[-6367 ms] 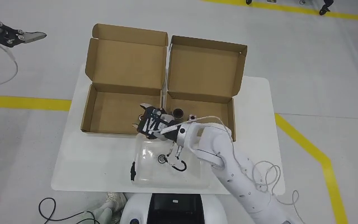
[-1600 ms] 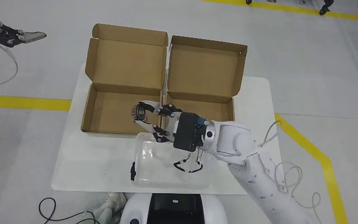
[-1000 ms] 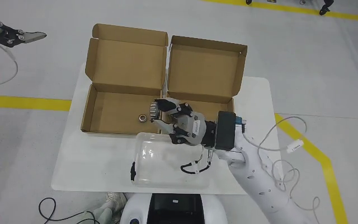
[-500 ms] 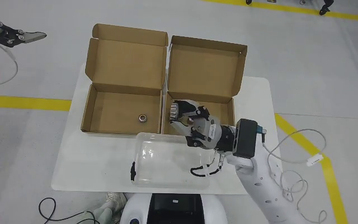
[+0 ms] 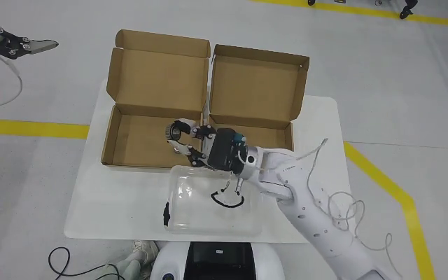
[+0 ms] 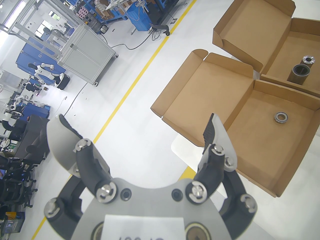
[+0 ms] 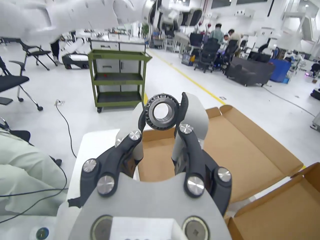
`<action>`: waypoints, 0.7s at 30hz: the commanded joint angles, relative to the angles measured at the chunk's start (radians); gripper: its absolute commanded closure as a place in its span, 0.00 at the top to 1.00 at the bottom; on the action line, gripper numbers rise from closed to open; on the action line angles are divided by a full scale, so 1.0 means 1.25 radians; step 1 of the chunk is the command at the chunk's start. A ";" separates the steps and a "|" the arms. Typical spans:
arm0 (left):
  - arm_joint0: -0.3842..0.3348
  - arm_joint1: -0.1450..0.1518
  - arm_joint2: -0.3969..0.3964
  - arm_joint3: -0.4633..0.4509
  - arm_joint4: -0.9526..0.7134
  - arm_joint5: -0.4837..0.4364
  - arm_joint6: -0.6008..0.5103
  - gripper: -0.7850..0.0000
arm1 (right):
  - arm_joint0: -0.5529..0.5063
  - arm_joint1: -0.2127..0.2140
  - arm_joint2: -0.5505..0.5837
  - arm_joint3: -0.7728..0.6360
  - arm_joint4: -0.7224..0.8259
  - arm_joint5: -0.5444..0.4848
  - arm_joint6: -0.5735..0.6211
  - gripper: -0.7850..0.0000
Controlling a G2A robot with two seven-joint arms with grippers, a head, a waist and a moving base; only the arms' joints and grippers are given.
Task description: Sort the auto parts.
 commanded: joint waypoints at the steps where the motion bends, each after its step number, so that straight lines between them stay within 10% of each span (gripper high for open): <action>1: 0.000 0.000 0.000 0.000 0.000 0.000 0.000 1.00 | 0.030 -0.009 -0.024 0.038 0.012 0.026 0.058 0.00; 21: 0.000 0.000 0.000 0.000 0.000 0.000 0.000 1.00 | 0.251 -0.132 -0.218 0.437 0.078 0.180 0.239 0.00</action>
